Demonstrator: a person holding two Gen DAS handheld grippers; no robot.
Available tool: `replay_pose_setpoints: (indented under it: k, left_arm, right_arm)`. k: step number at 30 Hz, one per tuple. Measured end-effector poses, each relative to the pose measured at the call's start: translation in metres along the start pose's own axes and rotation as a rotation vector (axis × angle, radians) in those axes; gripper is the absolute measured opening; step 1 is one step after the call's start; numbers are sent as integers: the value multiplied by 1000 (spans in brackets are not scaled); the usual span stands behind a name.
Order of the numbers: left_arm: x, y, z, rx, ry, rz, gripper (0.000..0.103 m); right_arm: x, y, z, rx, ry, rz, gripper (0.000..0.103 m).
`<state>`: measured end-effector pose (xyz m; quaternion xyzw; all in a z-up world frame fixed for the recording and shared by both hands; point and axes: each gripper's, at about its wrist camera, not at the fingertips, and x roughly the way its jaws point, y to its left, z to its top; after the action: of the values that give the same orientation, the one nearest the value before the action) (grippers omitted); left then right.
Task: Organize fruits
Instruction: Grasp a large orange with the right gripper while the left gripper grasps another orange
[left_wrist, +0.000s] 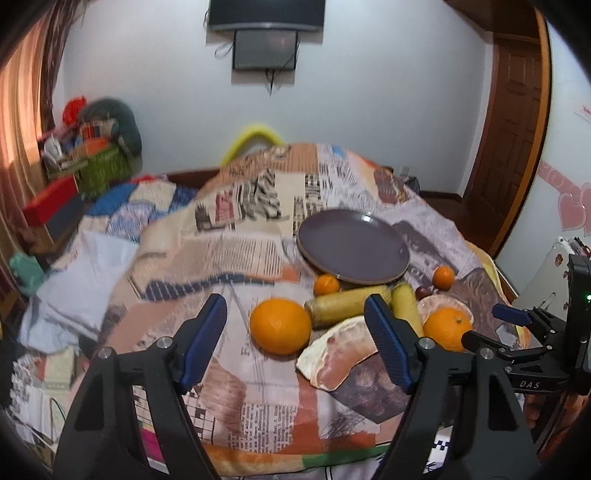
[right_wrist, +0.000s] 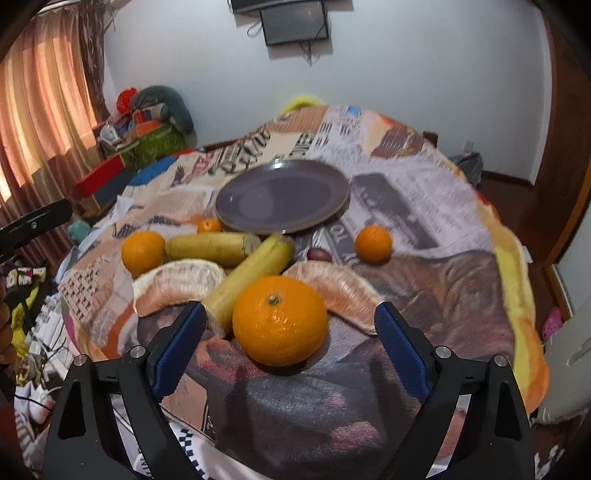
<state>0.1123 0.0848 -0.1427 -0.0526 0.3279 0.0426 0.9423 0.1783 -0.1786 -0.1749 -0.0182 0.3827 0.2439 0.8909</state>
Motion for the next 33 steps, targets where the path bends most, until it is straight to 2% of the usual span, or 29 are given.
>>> replay_pose_setpoints:
  k: [6, 8, 11, 19, 24, 33]
  left_arm:
    - [30, 16, -7, -50, 87, -19, 77]
    - [38, 19, -7, -55, 112, -20, 77]
    - [52, 21, -8, -53, 148, -15, 77]
    - [84, 19, -11, -51, 231, -23, 78]
    - [103, 17, -12, -38, 271, -17, 78]
    - [128, 16, -15, -34, 292, 0, 78]
  right_arm:
    - [28, -1, -1, 0, 74, 21, 84]
    - [34, -3, -2, 5, 93, 29, 74]
    - [39, -4, -3, 20, 115, 67, 68]
    - [36, -4, 0, 19, 115, 78, 66]
    - [29, -8, 8, 31, 84, 83, 66]
    - [21, -15, 24, 47, 32, 88, 66]
